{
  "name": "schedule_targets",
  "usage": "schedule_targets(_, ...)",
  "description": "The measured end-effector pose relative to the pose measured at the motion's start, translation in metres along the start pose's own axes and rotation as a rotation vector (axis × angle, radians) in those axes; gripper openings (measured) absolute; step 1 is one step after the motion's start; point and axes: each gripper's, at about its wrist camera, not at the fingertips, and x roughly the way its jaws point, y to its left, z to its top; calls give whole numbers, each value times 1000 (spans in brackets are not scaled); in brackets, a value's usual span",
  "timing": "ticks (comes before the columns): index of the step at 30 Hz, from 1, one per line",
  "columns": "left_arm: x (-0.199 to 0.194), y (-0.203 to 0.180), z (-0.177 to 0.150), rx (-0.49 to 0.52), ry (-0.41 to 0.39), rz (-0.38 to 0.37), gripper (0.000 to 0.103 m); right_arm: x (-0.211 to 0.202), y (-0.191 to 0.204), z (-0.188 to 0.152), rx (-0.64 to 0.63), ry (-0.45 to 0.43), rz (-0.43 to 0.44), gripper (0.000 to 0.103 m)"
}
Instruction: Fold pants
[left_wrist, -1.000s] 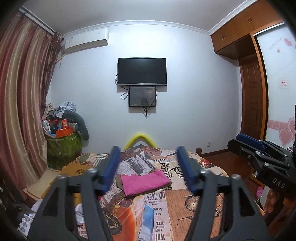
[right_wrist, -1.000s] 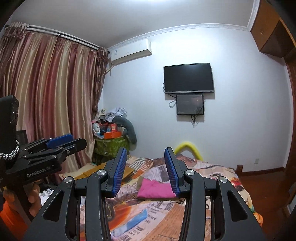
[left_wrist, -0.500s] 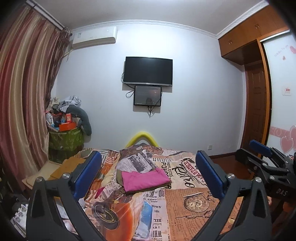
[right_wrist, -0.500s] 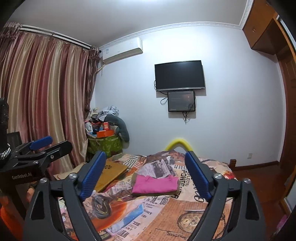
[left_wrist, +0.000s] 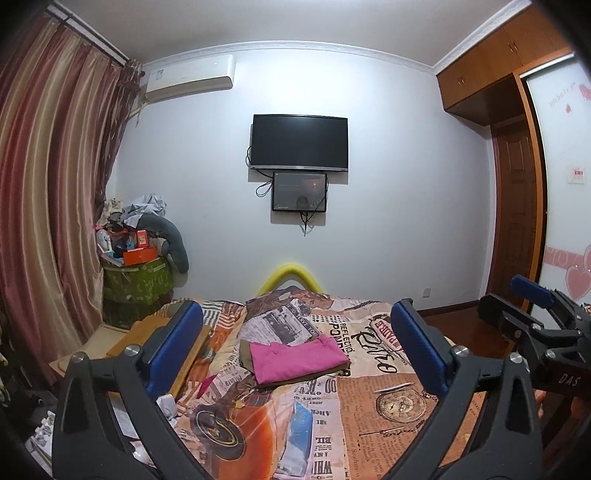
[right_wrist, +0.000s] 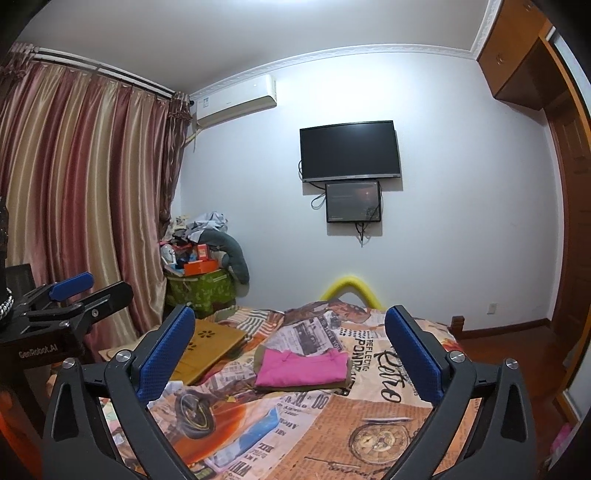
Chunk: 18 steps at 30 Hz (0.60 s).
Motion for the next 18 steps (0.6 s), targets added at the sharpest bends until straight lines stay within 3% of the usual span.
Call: schedule_targets(18, 1, -2, -1, 22, 5, -22, 103, -2, 1, 5, 1, 14, -2, 102)
